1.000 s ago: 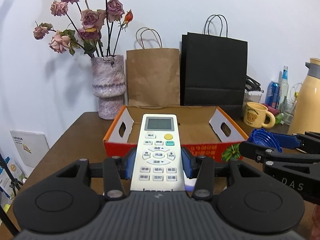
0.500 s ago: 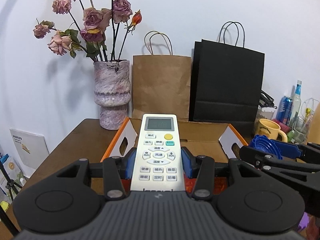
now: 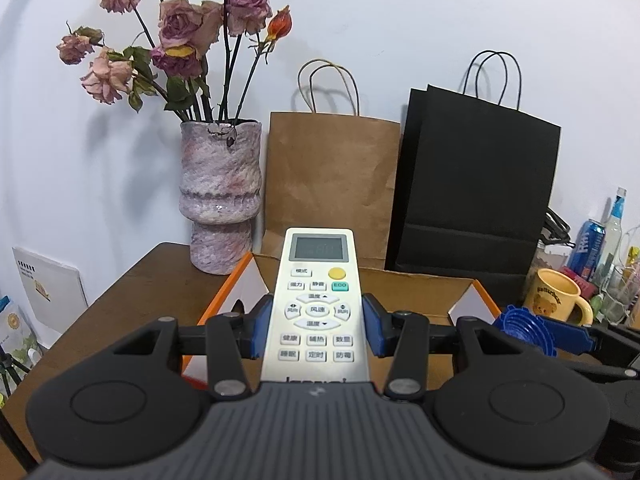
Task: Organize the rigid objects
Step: 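Carry the remote and blue cap with both tools over the red box, then release the remote and blue cap into the red box with both tools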
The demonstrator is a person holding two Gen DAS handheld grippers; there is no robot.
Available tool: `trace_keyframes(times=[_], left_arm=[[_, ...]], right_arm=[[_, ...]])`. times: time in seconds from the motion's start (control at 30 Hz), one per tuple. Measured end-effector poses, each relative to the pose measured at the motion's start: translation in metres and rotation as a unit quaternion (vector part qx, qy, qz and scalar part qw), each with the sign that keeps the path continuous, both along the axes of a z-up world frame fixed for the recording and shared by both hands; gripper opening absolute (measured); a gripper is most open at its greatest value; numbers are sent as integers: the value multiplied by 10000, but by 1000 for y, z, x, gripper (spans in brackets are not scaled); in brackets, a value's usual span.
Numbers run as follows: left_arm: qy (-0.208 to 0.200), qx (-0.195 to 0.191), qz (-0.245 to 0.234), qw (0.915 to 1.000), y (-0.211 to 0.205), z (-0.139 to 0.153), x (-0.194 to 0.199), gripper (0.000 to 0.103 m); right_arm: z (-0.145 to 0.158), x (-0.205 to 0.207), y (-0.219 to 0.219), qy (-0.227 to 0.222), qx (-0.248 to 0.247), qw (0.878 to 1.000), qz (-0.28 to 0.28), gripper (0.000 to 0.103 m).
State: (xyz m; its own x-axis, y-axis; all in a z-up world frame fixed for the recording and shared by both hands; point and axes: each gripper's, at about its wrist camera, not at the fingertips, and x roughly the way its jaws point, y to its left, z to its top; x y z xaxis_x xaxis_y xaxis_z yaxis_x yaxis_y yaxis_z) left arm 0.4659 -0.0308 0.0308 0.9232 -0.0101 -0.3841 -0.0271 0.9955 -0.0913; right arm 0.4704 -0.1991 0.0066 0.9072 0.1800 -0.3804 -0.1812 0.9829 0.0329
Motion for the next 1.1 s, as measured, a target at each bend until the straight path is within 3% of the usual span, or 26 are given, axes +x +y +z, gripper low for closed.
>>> trace_keyframes(times=[0.53,0.73,1.0,1.07,1.1], left_arm=[[442,100,217,9987,2,-21,64,47],[748,193,278,9966,5,-38,82,47],[859,249,233,9957,6,-45,87,47],[874,284,204,9956,4,-45,87,49],[847,324,218,9956,3,-45,86,57]], right_arm=[[-12,66,-2,327,65,9994,-64,53],[-27,77,1,533,13,9986,-33,53],[-42,83,7,671,-112,9977,14,53],[-42,83,6,688,-132,9975,-33,53],[-42,83,6,699,-125,9975,-47,53]])
